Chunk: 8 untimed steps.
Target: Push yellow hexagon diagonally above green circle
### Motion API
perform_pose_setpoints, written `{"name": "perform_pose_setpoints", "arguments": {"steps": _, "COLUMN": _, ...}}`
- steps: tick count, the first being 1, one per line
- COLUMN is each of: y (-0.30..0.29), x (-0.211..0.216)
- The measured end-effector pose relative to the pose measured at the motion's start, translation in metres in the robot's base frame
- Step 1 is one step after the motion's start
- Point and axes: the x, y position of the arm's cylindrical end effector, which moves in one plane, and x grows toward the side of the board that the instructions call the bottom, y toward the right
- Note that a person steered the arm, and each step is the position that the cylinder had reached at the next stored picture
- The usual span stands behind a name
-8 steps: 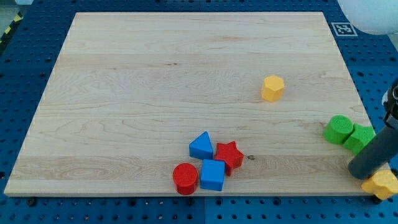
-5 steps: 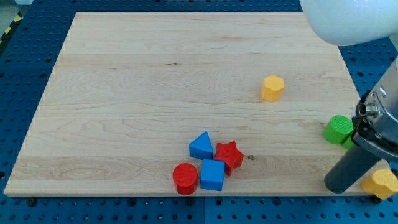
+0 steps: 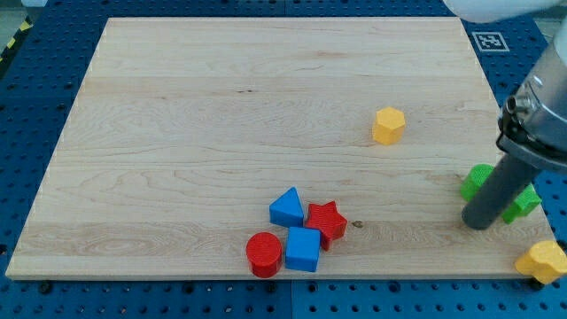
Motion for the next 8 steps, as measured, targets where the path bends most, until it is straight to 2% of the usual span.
{"name": "perform_pose_setpoints", "arguments": {"steps": 1, "y": -0.007, "x": -0.042}}
{"name": "perform_pose_setpoints", "arguments": {"steps": 2, "y": -0.038, "x": -0.084}}
{"name": "perform_pose_setpoints", "arguments": {"steps": 3, "y": -0.061, "x": -0.094}}
{"name": "perform_pose_setpoints", "arguments": {"steps": 4, "y": -0.061, "x": -0.056}}
{"name": "perform_pose_setpoints", "arguments": {"steps": 5, "y": -0.061, "x": -0.058}}
{"name": "perform_pose_setpoints", "arguments": {"steps": 7, "y": -0.060, "x": -0.148}}
{"name": "perform_pose_setpoints", "arguments": {"steps": 8, "y": -0.029, "x": -0.159}}
